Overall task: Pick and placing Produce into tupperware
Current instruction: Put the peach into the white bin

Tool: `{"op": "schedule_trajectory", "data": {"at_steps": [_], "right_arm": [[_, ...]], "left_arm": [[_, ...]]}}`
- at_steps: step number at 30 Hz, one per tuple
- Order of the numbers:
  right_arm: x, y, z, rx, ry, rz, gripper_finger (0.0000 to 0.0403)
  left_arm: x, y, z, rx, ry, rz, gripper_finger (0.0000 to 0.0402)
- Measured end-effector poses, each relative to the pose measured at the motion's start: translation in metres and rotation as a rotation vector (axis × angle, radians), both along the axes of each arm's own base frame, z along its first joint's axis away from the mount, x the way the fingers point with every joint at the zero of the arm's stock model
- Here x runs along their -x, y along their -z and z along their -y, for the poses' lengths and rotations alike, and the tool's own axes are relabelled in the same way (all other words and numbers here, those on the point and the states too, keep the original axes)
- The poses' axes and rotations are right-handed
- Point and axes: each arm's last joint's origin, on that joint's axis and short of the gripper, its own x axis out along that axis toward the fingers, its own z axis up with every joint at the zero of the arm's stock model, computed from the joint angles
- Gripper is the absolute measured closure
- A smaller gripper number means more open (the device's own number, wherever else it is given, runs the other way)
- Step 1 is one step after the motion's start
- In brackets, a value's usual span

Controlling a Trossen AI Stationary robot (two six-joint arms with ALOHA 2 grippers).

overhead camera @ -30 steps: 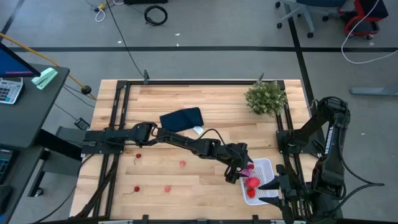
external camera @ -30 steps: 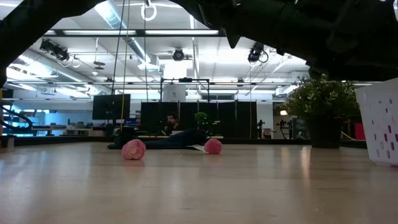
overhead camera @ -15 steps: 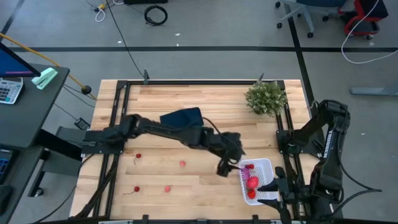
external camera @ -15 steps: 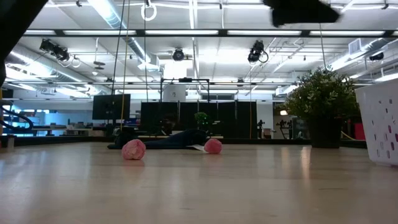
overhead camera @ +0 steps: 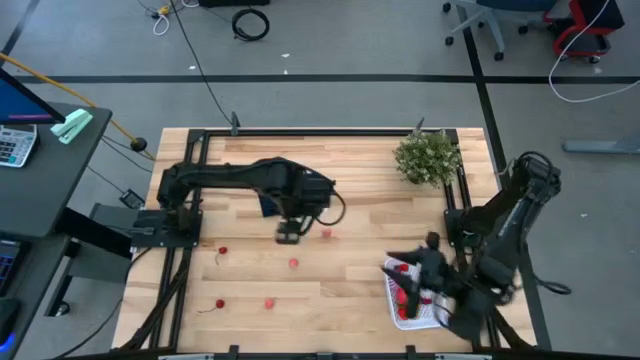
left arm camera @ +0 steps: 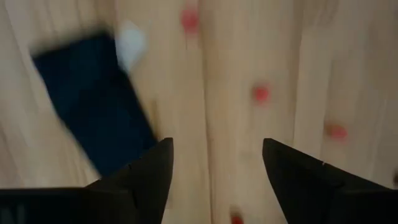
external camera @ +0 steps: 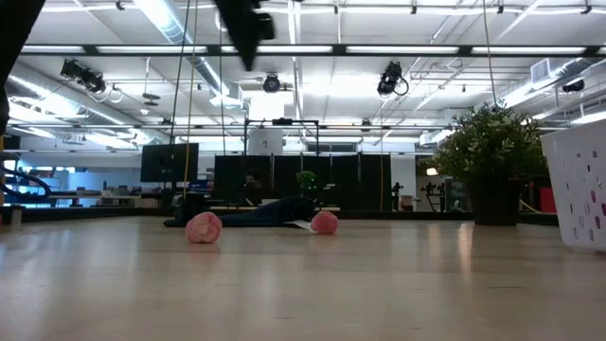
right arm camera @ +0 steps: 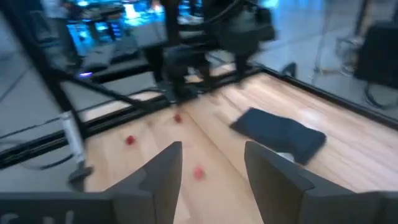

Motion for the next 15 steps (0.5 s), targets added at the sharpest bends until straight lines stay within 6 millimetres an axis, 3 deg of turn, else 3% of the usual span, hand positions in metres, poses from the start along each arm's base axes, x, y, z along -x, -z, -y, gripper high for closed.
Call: {"op": "schedule_trajectory", "data": {"at_steps": [3, 9, 15], "right_arm": [[-0.025, 0.006, 0.019, -0.075, 0.053, -0.057, 0.022], [-0.071, 0.036, 0.042, -0.16, 0.11, -0.211, 0.022], [-0.105, 0.078, 0.052, -0.129, 0.184, -0.329, 0.022]], "left_arm": [[0.007, -0.003, -0.008, -0.01, -0.023, -0.019, 0.0162], [0.016, -0.013, -0.024, -0.063, -0.092, 0.004, 0.0184], [0.051, -0.053, -0.038, -0.179, -0.155, 0.133, 0.0206]]}}
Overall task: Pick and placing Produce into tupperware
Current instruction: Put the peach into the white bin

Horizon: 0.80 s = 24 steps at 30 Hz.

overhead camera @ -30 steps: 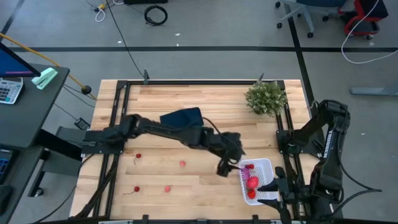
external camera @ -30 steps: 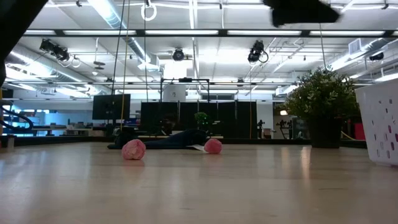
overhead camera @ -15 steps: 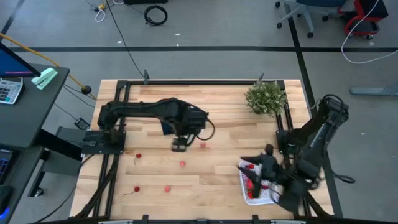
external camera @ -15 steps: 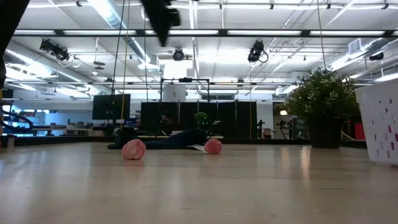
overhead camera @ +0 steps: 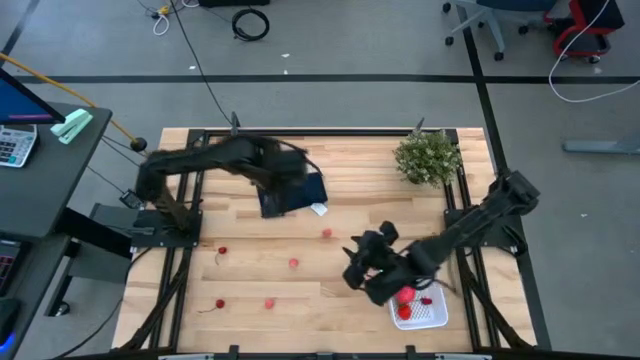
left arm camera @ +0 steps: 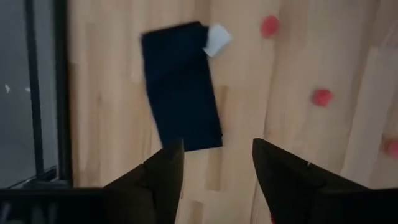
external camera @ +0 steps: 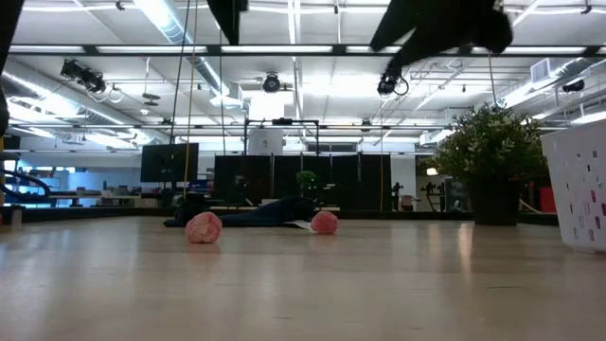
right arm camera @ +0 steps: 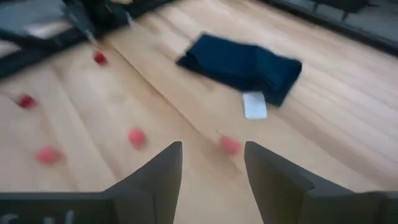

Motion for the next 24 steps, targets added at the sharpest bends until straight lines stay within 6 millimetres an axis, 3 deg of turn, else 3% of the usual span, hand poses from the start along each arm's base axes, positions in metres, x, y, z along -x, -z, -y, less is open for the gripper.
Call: {"op": "schedule_trajectory", "data": {"at_steps": [7, 12, 17, 24], "right_arm": [[-0.04, 0.051, 0.012, -0.073, -0.053, -0.144, 0.0223], [-0.069, 0.077, 0.036, -0.113, -0.112, -0.184, 0.0227], [-0.082, 0.082, 0.061, -0.121, -0.202, -0.236, 0.0224], [-0.085, 0.077, 0.086, -0.12, -0.195, -0.265, 0.0214]], "left_arm": [[0.066, -0.054, -0.006, -0.005, -0.06, 0.211, 0.0214], [0.102, -0.076, -0.007, -0.017, -0.065, 0.319, 0.0209], [0.128, -0.088, -0.009, -0.034, -0.069, 0.386, 0.0209], [0.14, -0.093, -0.008, -0.037, -0.074, 0.415, 0.0216]]}}
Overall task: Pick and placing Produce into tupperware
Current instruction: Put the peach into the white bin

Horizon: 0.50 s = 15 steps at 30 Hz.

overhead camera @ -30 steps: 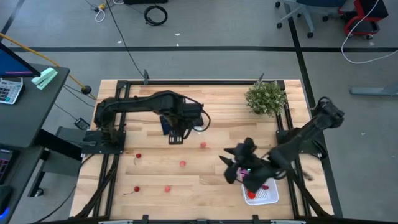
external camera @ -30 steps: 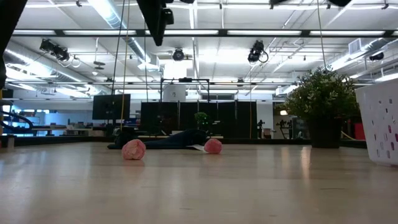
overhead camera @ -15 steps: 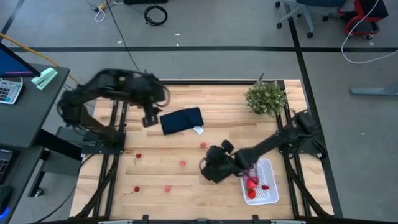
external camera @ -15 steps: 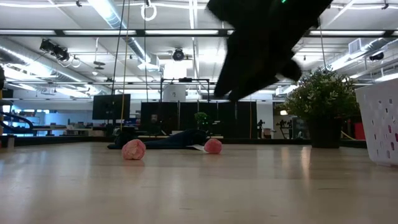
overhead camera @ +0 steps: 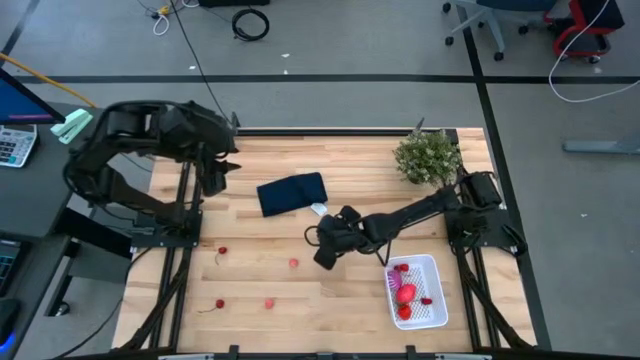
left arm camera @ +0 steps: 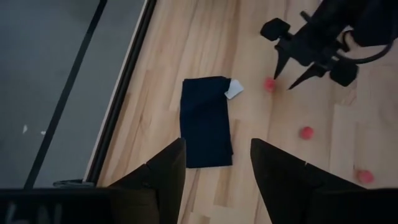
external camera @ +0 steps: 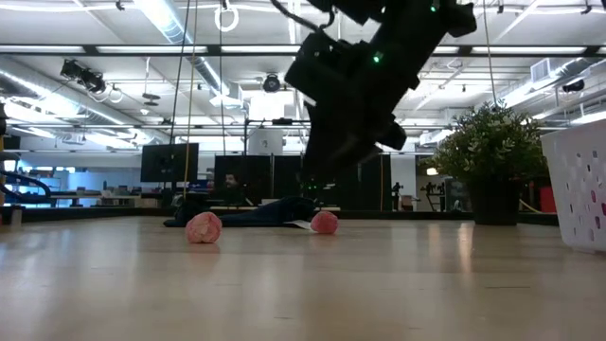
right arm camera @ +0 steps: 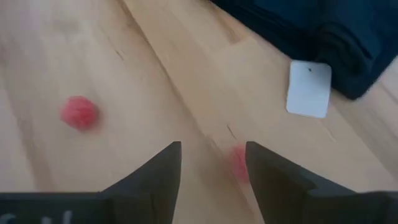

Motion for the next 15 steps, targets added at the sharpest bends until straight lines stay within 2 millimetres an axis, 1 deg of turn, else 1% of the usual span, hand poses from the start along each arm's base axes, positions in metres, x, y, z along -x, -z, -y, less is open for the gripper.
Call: {"op": "schedule_trajectory", "data": {"at_steps": [5, 10, 15], "right_arm": [[-0.002, 0.018, 0.005, -0.036, 0.011, -0.058, 0.0213], [-0.002, 0.019, 0.008, 0.017, 0.038, -0.06, 0.0213], [-0.004, 0.021, 0.018, 0.036, 0.075, -0.061, 0.0216]], "left_arm": [[0.0, 0.0, 0.0, 0.0, 0.001, -0.003, 0.0211], [0.0, 0.0, 0.0, -0.025, 0.034, -0.013, 0.0211], [0.0, 0.0, 0.0, -0.03, 0.04, -0.015, 0.0216]]}}
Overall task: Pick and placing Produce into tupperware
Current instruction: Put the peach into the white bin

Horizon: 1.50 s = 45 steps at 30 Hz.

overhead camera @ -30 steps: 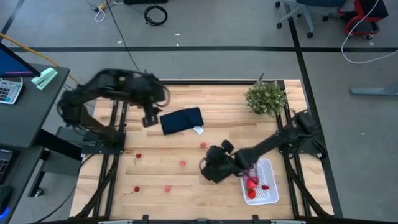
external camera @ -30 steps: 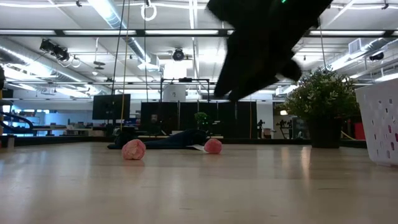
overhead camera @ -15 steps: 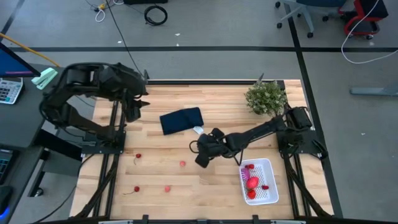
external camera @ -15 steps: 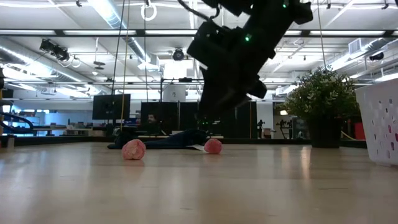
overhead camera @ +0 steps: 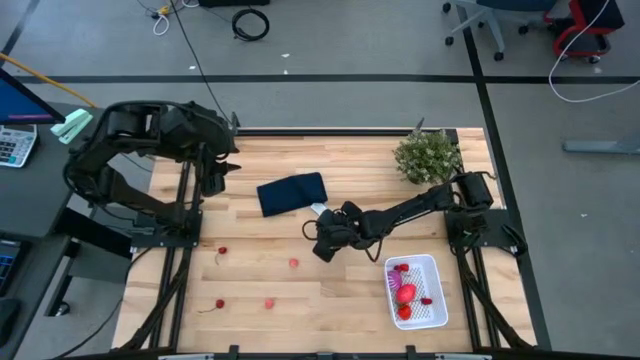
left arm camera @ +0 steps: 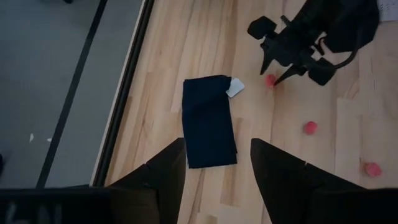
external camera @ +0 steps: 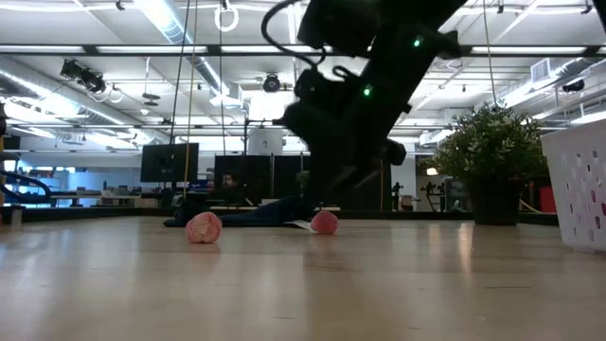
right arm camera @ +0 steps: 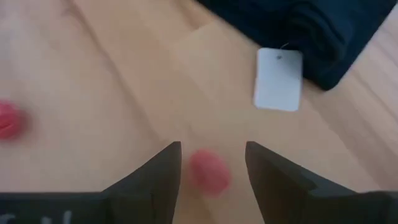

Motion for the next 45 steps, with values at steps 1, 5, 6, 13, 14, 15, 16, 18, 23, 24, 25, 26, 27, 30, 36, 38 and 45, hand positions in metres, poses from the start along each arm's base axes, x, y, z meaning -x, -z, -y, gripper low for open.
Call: {"op": "schedule_trajectory", "data": {"at_steps": [1, 5, 6, 13, 14, 15, 16, 18, 23, 24, 25, 26, 27, 30, 36, 38, 45], "right_arm": [[0.0, 0.001, 0.002, 0.001, 0.007, -0.005, 0.0217], [-0.003, 0.011, 0.009, -0.044, 0.054, -0.006, 0.0218], [-0.004, 0.016, 0.009, -0.054, 0.052, -0.02, 0.0218], [-0.004, 0.029, 0.005, -0.072, 0.09, -0.033, 0.0219], [-0.003, 0.029, 0.005, -0.072, 0.091, -0.034, 0.0219], [-0.002, 0.03, 0.005, -0.072, 0.092, -0.038, 0.022], [-0.002, 0.031, 0.004, -0.075, 0.099, -0.04, 0.0221], [0.0, 0.032, 0.003, -0.083, 0.12, -0.033, 0.0223], [0.003, 0.035, -0.005, -0.074, 0.129, -0.032, 0.0228], [0.004, 0.035, -0.008, -0.063, 0.129, -0.029, 0.023], [0.005, 0.035, -0.01, -0.051, 0.127, -0.029, 0.0233], [0.005, 0.035, -0.013, -0.04, 0.125, -0.028, 0.0236], [0.006, 0.035, -0.015, -0.029, 0.126, -0.026, 0.0242], [0.008, 0.035, -0.021, -0.009, 0.132, -0.02, 0.0269], [0.021, 0.014, -0.028, -0.037, 0.093, -0.06, 0.0339], [0.028, -0.007, -0.031, -0.089, 0.084, -0.052, 0.0351], [0.082, -0.087, -0.061, -0.343, 0.084, -0.023, 0.034]], "left_arm": [[0.0, 0.0, 0.0, 0.0, 0.0, 0.0, 0.0216], [0.0, 0.0, 0.0, 0.003, -0.004, 0.001, 0.0212], [0.0, 0.0, 0.0, 0.003, -0.003, 0.001, 0.021], [0.0, 0.0, 0.0, 0.003, -0.004, 0.0, 0.0213], [0.0, 0.0, 0.0, 0.003, -0.004, 0.001, 0.0214], [0.0, 0.0, 0.0, 0.003, -0.004, 0.0, 0.0215], [0.0, 0.0, 0.0, 0.003, -0.004, 0.001, 0.0216], [0.0, 0.0, 0.0, 0.003, -0.004, 0.0, 0.0218], [0.0, 0.0, 0.0, 0.003, -0.004, 0.0, 0.0216], [0.0, 0.0, 0.0, 0.003, -0.004, 0.0, 0.0215], [0.0, 0.0, 0.0, 0.003, -0.004, 0.0, 0.0214], [0.0, 0.0, 0.0, 0.003, -0.004, 0.0, 0.0213], [0.0, 0.0, 0.0, 0.003, -0.004, 0.0, 0.0212], [0.0, 0.0, 0.0, -0.001, 0.002, -0.001, 0.0213], [0.0, 0.0, 0.0, -0.003, 0.005, -0.002, 0.0218], [0.0, 0.0, 0.0, -0.004, 0.006, -0.003, 0.0218], [0.0, 0.0, 0.0, -0.005, 0.006, -0.003, 0.0212]]}}
